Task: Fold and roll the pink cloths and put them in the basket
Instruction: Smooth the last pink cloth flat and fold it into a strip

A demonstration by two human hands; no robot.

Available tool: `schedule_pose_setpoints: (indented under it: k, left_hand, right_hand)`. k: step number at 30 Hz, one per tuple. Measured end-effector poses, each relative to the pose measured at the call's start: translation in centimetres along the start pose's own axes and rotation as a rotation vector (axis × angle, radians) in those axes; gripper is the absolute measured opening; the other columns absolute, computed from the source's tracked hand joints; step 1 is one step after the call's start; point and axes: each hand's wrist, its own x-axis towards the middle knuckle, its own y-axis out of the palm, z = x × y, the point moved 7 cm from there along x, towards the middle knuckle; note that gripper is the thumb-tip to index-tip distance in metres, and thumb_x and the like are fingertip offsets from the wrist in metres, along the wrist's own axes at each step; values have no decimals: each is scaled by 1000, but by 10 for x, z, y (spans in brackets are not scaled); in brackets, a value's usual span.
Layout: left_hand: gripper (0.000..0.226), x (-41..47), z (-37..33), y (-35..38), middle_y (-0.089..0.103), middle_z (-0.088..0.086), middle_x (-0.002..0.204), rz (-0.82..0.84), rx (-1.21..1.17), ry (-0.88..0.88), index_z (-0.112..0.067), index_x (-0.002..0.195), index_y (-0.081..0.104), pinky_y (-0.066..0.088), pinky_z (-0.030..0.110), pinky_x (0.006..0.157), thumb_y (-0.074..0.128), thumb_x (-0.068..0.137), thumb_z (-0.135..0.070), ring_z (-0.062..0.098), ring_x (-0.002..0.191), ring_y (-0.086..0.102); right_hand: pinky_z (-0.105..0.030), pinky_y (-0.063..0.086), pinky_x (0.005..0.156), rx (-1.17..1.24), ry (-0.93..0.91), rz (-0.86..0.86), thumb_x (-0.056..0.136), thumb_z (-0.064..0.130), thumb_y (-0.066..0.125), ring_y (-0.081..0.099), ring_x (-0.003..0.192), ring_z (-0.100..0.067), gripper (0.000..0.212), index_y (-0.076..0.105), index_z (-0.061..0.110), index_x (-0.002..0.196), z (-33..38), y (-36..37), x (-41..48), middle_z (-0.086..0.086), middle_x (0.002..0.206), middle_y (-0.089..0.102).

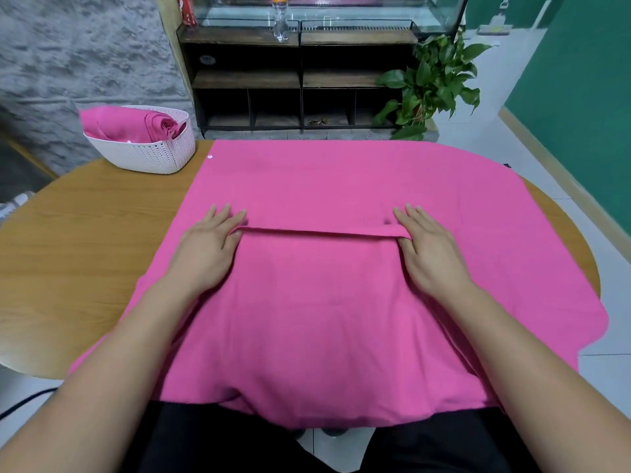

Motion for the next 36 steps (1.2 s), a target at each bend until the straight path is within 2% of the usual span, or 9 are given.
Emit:
schedule_pose_setpoints:
  k: [3,5,8,20,26,29,32,36]
  left_hand:
    - [49,20,8,15,30,4,170,51,56,-5,-33,160,41,23,52,128,44,111,-33,29,160,21]
    - [50,17,10,23,24,-4,172,58,91,-16,-38,162,36,18,50,129,41,112,-36,23,161,18]
    - [51,9,8,25,20,-8,173,48,112,-28,-41,162,33,15,48,129,37,112,-38,18,162,14]
    - [55,-73,0,26,15,-11,173,24,110,-9,-42,163,29,14,43,131,42,111,-34,16,162,11]
    - [62,-111,-6,24,14,-13,173,22,120,15,-43,163,28,17,44,130,21,102,-50,15,162,12]
    - [63,-118,-7,23,14,-14,173,28,106,16,-44,163,29,16,43,130,20,101,-50,15,161,11]
    - [60,-104,-7,16,22,-13,170,34,27,13,-41,160,38,22,47,129,29,101,-45,17,161,18]
    - [57,-59,-2,0,31,-7,169,-17,-43,36,-35,158,45,26,52,127,37,101,-39,20,160,21]
  right_hand:
    - [-45,18,130,-72,-11,80,109,24,46,19,161,-22,57,34,25,164,-7,22,20,-5,172,28]
    - [-44,14,130,-89,-6,103,109,26,44,18,161,-22,56,34,25,164,-10,31,20,-4,173,25]
    - [-42,13,131,-89,10,84,109,26,42,19,161,-21,55,35,24,164,-11,30,14,-2,174,24]
    - [-37,9,132,-58,21,67,107,25,45,15,161,-15,60,32,27,165,-5,20,-65,5,174,19]
    - [-37,9,132,-64,13,71,104,22,50,15,161,-13,64,31,28,165,-1,19,-106,7,174,19]
    - [-38,12,132,-23,28,67,104,20,52,18,161,-14,65,33,29,165,-2,17,-108,6,173,23]
    - [-40,18,131,22,25,36,103,17,52,22,160,-16,65,35,29,164,1,8,-94,4,172,26]
    - [-41,18,130,3,17,-8,105,16,51,21,161,-19,63,34,26,164,6,-8,-53,1,172,25]
